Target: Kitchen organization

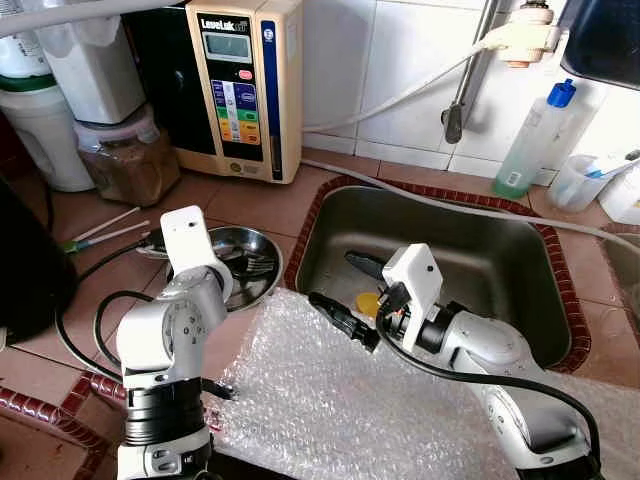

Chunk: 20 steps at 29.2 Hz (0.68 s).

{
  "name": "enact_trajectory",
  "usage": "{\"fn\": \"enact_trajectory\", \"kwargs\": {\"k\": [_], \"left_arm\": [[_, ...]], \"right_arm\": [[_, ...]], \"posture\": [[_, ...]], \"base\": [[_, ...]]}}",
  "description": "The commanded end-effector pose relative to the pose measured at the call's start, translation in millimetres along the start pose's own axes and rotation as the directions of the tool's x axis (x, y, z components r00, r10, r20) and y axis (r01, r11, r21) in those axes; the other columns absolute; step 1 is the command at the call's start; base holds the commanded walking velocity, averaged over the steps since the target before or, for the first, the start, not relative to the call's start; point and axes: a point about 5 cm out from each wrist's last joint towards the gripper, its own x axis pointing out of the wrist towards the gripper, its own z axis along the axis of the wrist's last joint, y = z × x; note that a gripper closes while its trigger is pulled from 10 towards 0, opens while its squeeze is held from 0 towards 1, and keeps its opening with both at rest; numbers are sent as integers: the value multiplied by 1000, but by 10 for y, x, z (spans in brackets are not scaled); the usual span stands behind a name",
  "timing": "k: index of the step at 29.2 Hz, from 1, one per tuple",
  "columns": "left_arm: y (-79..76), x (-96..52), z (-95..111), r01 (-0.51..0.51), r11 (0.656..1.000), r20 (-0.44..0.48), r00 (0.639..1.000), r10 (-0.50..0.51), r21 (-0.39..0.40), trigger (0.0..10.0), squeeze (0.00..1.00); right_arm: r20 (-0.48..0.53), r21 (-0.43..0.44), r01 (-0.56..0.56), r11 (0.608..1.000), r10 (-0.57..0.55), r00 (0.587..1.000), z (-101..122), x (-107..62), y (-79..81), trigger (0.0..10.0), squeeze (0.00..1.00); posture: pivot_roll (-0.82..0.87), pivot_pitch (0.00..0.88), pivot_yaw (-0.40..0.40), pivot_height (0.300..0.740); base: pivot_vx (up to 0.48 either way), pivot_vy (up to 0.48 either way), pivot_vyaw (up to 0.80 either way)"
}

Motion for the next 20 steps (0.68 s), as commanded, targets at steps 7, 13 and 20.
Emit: {"fn": "enact_trajectory", "kwargs": {"k": [7,13,20], "left_arm": [[-84,-173,128,58,996,80,995,-64,68,10000,0],[107,-175,412,-49,997,325,945,26,61,10000,0],[483,-21,418,-227,974,363,906,217,-14,10000,0]], "right_arm": [[-3,-18,-30,999,30,1000,21,10,-19,10000,0],[-4,-29,-31,999,31,1000,27,49,-52,10000,0],[-5,-31,-46,998,46,999,11,72,2,10000,0]], "posture": [[147,0,0,740],[146,0,-6,740],[140,0,-8,740]], "base": [[0,0,0],[0,0,0],[0,0,0]]}}
